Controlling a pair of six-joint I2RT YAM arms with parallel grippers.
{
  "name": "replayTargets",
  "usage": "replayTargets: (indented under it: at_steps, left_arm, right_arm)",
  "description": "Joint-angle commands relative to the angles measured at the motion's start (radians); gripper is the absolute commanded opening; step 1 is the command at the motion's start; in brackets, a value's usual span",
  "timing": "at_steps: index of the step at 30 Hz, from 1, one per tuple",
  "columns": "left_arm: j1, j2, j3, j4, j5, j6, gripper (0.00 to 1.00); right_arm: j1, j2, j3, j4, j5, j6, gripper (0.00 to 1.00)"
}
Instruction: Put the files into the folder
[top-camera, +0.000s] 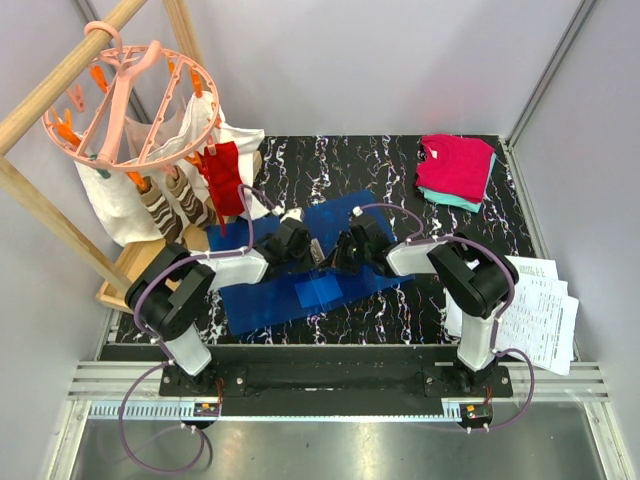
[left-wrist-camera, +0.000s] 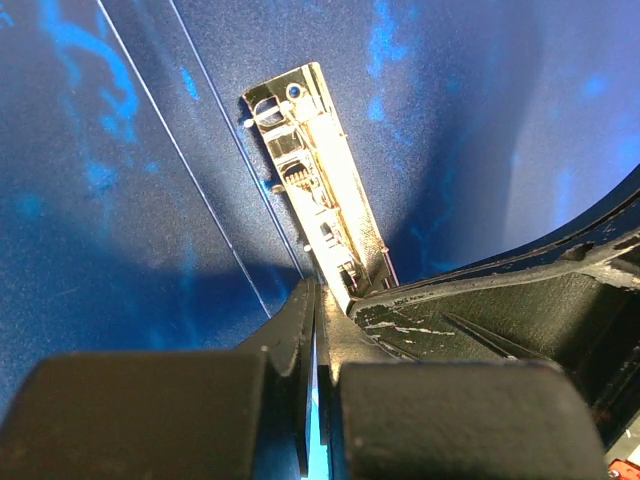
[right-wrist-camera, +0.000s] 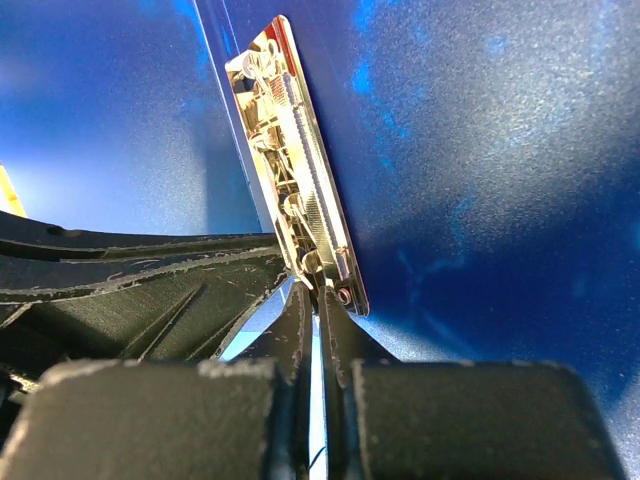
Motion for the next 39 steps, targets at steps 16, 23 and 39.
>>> replayTargets:
  at_steps: [16,23,39]
  left_arm:
    - [0.029,0.01,-0.082,-0.167,-0.009,0.045,0.0]
    - [0.018,0.018,-0.102,-0.154,-0.009,0.03,0.0]
    - [0.017,0.011,-0.116,-0.174,-0.032,0.051,0.0]
  right_arm:
    - [0.002,-0.022,-0.033,0.038,-0.087,-0.048,0.0]
    - [-0.001,-0.061,0.033,-0.032,-0.106,-0.019,0.0]
    - [0.009,0.169,-0.154,-0.192,0.323,-0.026,0.0]
